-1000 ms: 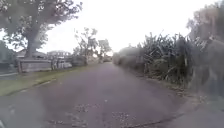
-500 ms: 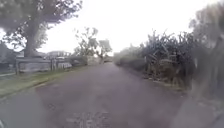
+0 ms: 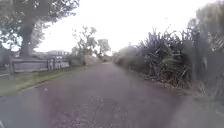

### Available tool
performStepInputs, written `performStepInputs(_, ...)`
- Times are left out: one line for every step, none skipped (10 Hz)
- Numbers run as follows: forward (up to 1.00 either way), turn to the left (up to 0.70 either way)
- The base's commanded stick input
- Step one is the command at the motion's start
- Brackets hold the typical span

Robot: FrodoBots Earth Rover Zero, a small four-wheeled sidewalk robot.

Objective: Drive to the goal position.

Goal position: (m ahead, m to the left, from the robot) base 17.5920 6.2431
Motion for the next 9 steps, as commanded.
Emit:
performStepInputs(0.70, 0.00)
performStepInputs(0.70, 0.00)
performStepInputs(0.70, 0.00)
performStepInputs(0.70, 0.00)
performStepInputs(0.70, 0.00)
performStepInputs(0.70, 0.00)
performStepInputs(0.70, 0.00)
performStepInputs(0.70, 0.00)
performStepInputs(0.70, 0.00)
